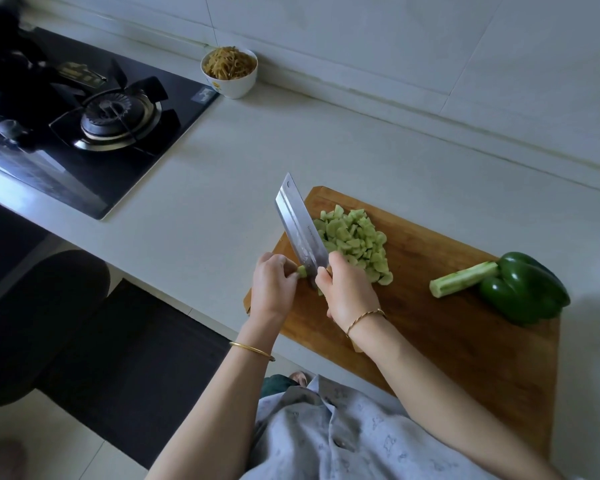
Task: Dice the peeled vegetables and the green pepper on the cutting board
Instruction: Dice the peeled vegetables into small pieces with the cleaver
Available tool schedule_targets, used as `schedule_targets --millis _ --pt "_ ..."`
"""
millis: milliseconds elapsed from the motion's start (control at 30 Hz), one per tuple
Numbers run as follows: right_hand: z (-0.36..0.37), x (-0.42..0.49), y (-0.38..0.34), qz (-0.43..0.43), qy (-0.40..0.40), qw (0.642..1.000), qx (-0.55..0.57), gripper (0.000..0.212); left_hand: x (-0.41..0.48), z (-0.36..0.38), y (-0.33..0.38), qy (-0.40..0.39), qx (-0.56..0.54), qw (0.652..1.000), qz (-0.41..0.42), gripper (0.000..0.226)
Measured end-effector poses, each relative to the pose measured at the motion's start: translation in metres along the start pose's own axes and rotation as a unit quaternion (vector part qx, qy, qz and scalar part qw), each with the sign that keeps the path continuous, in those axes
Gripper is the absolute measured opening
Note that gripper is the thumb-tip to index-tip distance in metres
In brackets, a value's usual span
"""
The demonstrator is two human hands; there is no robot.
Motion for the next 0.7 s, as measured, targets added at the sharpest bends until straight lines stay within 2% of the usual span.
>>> schedule_targets --millis 367,600,700 --pt "-0.010 0.001 0.003 0.007 0.012 0.998 0.069 0.025 0.001 -0.002 -0.003 0.005 -0.026 1.000 -0.016 0.009" --pt "-0.004 -0.002 0.005 0.001 -0.002 0.999 0.047 0.023 0.001 -0.004 -0.003 0.007 -0.024 1.000 -0.017 0.019" --pt "0.000 -0.001 0.002 -0.008 -0.002 1.000 0.018 0.021 0.002 -0.003 -0.002 0.004 -0.022 1.000 -0.015 0.016"
Point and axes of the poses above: each hand's wrist, its own x-axis towards the middle knuckle, its own z-axis out of the palm, y = z × x, the point moved 7 cm from there along x, towards the middle knuckle, and after that the axes turned 14 degrees about y, right-handed, at the moved point
